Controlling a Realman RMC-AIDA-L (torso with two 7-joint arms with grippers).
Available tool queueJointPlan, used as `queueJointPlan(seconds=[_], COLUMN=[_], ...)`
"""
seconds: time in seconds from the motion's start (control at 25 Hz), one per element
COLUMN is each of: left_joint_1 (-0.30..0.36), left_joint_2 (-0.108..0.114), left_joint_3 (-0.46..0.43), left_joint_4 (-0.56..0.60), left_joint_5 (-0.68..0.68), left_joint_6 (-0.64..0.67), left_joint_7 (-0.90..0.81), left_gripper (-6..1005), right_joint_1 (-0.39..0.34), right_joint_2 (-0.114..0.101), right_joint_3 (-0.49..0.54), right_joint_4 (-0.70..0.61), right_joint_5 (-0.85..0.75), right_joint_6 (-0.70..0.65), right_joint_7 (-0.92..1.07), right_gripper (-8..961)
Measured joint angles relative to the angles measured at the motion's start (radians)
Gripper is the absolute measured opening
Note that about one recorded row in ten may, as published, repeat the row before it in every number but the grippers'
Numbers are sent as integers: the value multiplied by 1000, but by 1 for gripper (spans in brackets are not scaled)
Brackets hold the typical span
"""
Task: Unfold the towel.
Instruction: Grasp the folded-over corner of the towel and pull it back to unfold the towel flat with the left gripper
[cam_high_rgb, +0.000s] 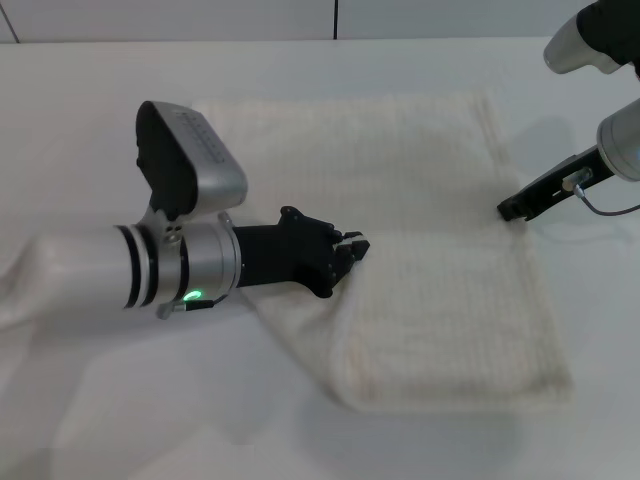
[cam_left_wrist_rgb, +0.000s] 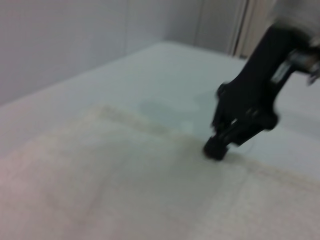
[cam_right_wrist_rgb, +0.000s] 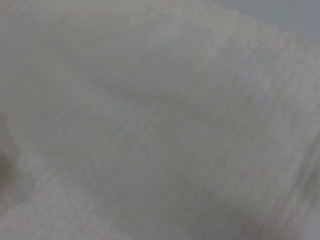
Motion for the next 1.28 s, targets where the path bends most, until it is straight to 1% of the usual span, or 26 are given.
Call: queueJointPlan(seconds=[0.04,0.24,0.4,0.6,0.72,0.76,0.92,1.28], left_joint_1=[0,57,80,120,153,153,186,227], left_joint_2=[0,7,11,14,16,16,20,22], left_joint_3=[0,-9,-41,-131,-221,-221,-301,-327], left_joint_4=[0,27,25,23,18,18,15,-12], left_joint_5=[0,-80,-88,-84,-83,-83,-79,-75], left_joint_6=[0,64,96,179,273,273,363,402], left_joint_7=[0,110,124,175,230,230,283,338], left_gripper=[56,56,56,55,54,54,55,58], right_joint_1=[0,0,0,-1,0,0,2,8], right_joint_2=[0,0,0,0,0,0,0,-1], right_joint_3=[0,-2,2,3,2,2,2,4], right_joint_4=[0,0,0,0,-5,-5,-5,-8], right_joint_5=[0,0,-1,-1,2,2,3,5], right_joint_6=[0,1,1,1,-2,-2,-4,-6], right_joint_7=[0,0,0,0,0,0,0,2], right_gripper=[-1,-1,-1,-1,-1,-1,-2,-2])
